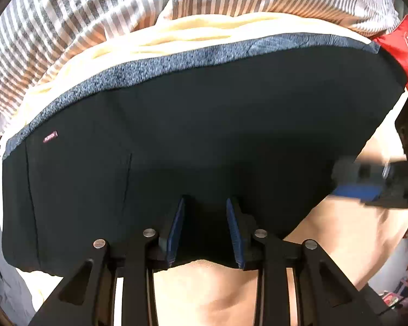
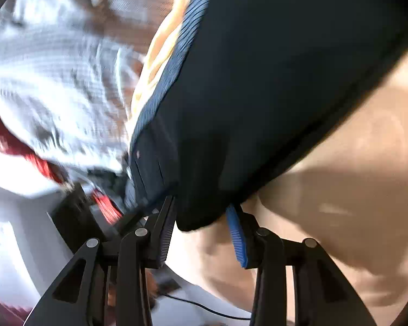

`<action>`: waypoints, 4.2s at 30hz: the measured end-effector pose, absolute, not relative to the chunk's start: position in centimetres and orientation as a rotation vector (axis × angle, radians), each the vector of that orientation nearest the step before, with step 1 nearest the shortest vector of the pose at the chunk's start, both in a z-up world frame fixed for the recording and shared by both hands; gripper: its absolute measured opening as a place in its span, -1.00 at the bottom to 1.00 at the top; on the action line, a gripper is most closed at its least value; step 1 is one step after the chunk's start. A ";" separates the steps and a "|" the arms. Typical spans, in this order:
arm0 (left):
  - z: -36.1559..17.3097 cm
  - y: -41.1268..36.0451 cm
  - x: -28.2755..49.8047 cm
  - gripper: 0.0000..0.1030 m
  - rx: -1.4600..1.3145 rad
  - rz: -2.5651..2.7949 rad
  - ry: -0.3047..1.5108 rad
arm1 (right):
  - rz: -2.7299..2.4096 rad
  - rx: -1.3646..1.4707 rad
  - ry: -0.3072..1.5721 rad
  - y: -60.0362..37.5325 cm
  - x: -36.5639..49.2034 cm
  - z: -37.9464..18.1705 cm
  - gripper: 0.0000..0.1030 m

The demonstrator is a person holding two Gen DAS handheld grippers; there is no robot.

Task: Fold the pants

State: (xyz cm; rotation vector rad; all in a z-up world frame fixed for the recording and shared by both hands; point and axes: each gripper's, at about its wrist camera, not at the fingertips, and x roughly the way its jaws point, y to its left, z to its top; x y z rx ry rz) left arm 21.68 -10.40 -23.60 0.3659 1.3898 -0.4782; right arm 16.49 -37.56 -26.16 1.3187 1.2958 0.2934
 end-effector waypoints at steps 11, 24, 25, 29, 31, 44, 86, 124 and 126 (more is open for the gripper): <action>-22.1 -8.8 22.7 -0.34 0.179 -0.426 1.472 | 0.204 1.410 1.182 -42.8 17.3 -24.8 -0.25; -22.8 -5.0 21.6 -0.34 -0.151 -0.327 1.615 | 0.413 1.423 1.413 -32.9 15.7 -27.5 -0.01; -22.6 -4.6 22.3 -0.34 -0.145 -0.316 1.586 | 0.419 1.433 1.418 -32.4 15.7 -27.9 -0.01; -23.4 -3.2 24.7 -0.34 -0.142 -0.269 1.545 | 0.400 1.470 1.423 -31.5 15.5 -29.0 -0.01; -24.4 -3.0 25.2 -0.34 -0.148 -0.270 1.555 | 0.377 1.510 1.393 -31.7 15.6 -29.3 -0.01; -24.3 -5.5 24.5 -0.34 0.054 -0.293 1.518 | 0.300 1.435 1.451 -33.1 15.1 -28.0 -0.89; -22.7 -40.5 24.7 0.35 0.322 -0.453 1.425 | -0.464 1.410 0.974 -76.1 11.9 -23.7 -0.82; -22.8 -42.4 22.8 0.61 0.319 -0.467 1.393 | -0.375 1.037 1.091 -74.4 15.0 -18.6 0.08; -22.7 -42.8 22.7 0.61 0.326 -0.471 1.389 | -0.339 1.105 1.076 -74.5 15.3 -20.2 -0.47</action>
